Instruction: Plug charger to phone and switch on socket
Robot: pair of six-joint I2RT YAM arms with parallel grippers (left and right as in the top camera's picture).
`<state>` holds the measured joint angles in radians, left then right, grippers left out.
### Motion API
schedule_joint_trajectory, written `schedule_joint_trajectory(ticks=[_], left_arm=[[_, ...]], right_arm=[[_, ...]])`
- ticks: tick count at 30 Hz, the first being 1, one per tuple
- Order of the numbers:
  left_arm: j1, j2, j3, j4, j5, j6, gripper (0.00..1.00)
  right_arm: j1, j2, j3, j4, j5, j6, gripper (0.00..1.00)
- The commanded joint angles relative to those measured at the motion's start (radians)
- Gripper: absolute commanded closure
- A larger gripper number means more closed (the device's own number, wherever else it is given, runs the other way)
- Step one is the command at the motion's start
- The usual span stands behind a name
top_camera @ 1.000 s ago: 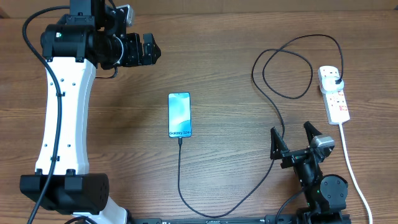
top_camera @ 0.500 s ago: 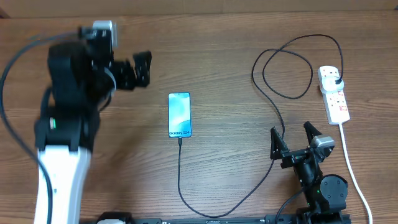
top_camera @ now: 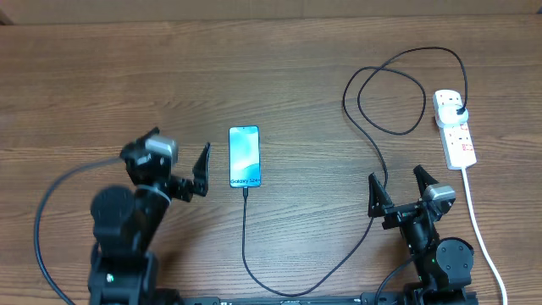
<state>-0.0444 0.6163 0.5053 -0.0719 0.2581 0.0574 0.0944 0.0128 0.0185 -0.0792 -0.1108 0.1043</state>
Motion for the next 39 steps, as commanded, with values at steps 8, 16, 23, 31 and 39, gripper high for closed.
schedule_joint_trajectory(ticks=[8,16,23,31,39], left_arm=[[0.005,-0.276,-0.291,0.067,-0.090,0.114,0.00],[0.005,-0.444,-0.436,0.069,-0.112,0.130,0.00],[0.005,-0.545,-0.500,0.014,-0.113,0.130,0.01],[0.005,-0.613,-0.500,0.011,-0.128,0.130,0.00],[0.005,-0.612,-0.500,0.005,-0.131,0.130,0.00]], right_arm=[[0.007,-0.010,-0.010,0.004,0.013,-0.001,0.00],[0.007,-0.010,-0.010,0.004,0.013,-0.001,0.00],[0.007,-0.010,-0.010,0.004,0.013,-0.001,0.00],[0.007,-0.010,-0.010,0.004,0.013,-0.001,0.00],[0.007,-0.010,-0.010,0.004,0.013,-0.001,0.00]])
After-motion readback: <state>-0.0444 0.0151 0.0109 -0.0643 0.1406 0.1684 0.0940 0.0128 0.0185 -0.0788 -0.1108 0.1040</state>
